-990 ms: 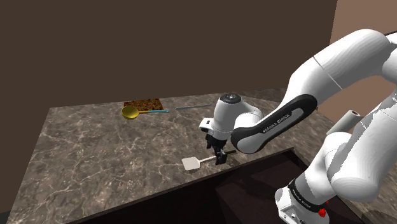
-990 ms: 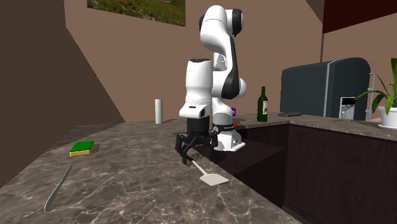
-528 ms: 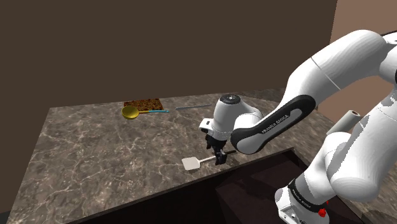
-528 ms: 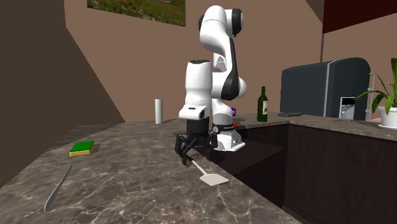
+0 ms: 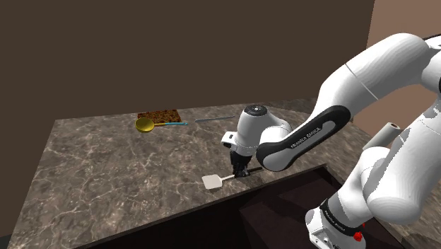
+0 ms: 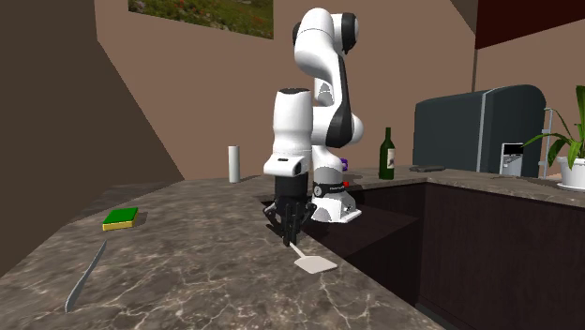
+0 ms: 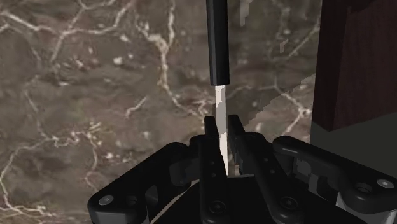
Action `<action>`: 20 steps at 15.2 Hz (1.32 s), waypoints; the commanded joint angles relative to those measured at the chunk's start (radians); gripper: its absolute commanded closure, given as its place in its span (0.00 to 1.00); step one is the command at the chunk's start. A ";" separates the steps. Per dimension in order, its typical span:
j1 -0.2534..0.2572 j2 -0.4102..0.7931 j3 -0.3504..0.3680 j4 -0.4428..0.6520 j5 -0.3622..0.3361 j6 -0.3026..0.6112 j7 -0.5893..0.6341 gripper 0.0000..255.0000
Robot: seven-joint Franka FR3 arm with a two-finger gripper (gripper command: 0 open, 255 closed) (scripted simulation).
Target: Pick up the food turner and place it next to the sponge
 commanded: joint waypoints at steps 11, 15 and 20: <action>0.008 -0.136 0.002 0.012 0.051 -0.146 -0.041 1.00; 0.012 -0.189 0.000 0.025 0.065 -0.211 -0.053 1.00; 0.016 -0.249 -0.004 0.046 0.077 -0.291 -0.065 1.00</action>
